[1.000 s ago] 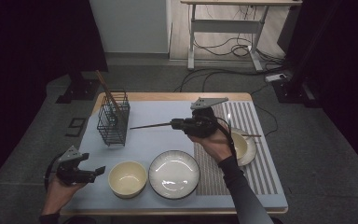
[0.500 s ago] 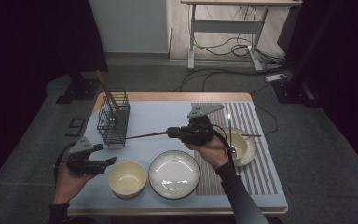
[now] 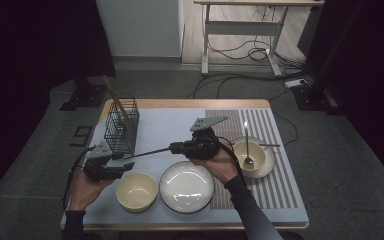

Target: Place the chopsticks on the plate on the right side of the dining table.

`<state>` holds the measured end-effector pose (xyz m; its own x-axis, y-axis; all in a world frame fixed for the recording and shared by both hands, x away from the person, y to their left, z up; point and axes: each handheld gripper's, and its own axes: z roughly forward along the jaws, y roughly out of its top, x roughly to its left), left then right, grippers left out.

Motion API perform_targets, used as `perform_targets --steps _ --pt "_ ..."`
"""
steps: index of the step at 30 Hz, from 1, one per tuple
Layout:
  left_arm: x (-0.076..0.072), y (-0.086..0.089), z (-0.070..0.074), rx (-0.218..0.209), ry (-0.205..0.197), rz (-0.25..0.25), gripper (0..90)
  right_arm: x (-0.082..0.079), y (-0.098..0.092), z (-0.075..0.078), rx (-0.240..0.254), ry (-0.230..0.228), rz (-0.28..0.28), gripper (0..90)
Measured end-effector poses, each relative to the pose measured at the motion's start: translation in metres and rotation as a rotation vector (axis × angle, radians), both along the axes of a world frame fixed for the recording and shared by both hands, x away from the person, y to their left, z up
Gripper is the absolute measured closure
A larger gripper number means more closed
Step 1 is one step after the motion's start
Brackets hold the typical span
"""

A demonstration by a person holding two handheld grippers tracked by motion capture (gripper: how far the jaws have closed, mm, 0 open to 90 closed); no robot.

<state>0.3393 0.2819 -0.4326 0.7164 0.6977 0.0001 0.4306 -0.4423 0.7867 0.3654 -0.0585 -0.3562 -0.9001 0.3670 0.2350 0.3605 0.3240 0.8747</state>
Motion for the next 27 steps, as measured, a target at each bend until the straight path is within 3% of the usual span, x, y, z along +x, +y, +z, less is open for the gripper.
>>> perform_targets --steps 10,13,20,27 --pt "0.005 -0.008 -0.001 0.026 0.017 -0.041 64.4 -0.002 0.014 0.0 -0.015 0.005 0.031 83.2" --pt "0.005 -0.009 -0.002 0.041 0.021 -0.056 67.4 -0.002 0.014 0.0 -0.016 0.008 0.034 83.2" --pt "0.002 -0.014 -0.002 0.092 -0.013 -0.088 72.5 0.003 0.015 0.003 -0.015 0.024 0.027 83.2" --pt "0.0 -0.017 0.0 0.137 -0.042 -0.133 77.9 0.019 0.014 0.007 0.012 0.09 0.01 81.5"
